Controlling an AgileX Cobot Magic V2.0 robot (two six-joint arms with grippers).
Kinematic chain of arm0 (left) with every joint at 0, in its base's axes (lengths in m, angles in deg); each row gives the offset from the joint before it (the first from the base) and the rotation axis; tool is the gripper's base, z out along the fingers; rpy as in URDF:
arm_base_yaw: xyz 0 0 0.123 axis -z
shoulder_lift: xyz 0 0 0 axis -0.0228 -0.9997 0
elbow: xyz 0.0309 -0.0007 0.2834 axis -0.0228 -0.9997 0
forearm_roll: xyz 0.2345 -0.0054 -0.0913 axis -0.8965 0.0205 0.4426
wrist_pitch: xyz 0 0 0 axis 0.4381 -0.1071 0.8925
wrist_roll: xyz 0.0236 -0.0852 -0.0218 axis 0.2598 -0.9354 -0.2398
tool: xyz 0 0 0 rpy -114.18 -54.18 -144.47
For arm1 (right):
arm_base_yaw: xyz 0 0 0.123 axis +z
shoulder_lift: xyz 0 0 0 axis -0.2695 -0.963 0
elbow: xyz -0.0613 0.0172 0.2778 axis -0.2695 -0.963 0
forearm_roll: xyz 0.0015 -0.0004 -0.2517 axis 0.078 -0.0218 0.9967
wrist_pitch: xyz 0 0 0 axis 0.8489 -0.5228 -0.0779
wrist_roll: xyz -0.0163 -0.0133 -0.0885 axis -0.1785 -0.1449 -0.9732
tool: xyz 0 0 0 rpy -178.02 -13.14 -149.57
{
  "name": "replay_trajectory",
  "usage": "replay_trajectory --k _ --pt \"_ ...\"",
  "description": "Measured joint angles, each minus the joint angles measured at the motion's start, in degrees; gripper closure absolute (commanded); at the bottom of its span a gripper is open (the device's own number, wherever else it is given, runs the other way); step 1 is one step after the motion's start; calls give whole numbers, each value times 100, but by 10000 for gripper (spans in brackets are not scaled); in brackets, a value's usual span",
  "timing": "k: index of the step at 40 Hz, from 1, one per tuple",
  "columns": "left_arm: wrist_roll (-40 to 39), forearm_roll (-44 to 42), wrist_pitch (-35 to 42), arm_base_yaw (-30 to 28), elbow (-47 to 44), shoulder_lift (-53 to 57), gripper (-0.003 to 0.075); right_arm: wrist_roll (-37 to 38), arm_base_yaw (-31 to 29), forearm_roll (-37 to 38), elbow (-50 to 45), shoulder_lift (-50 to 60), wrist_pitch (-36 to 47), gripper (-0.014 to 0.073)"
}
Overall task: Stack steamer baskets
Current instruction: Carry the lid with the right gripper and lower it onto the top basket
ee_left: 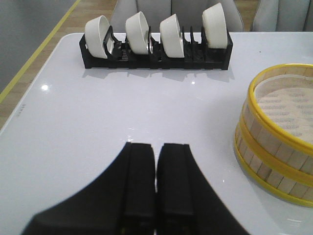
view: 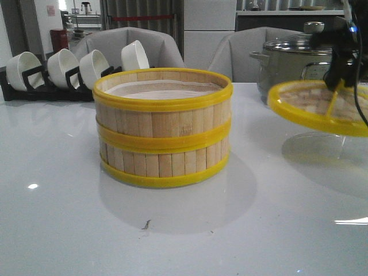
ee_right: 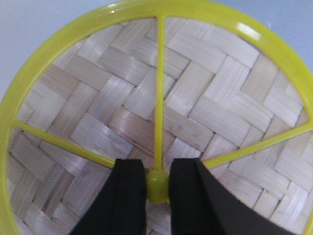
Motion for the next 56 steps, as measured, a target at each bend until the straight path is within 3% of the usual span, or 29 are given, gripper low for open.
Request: replay_trajectory --k 15,26,56 --pt "0 0 0 0 0 0 636 0 1682 -444 2569 -292 -1127 565" --pt "0 0 0 0 0 0 636 0 2562 -577 3589 -1317 -1585 565" --pt "-10 0 0 0 0 0 636 0 2830 -589 3747 -1812 -1710 565"
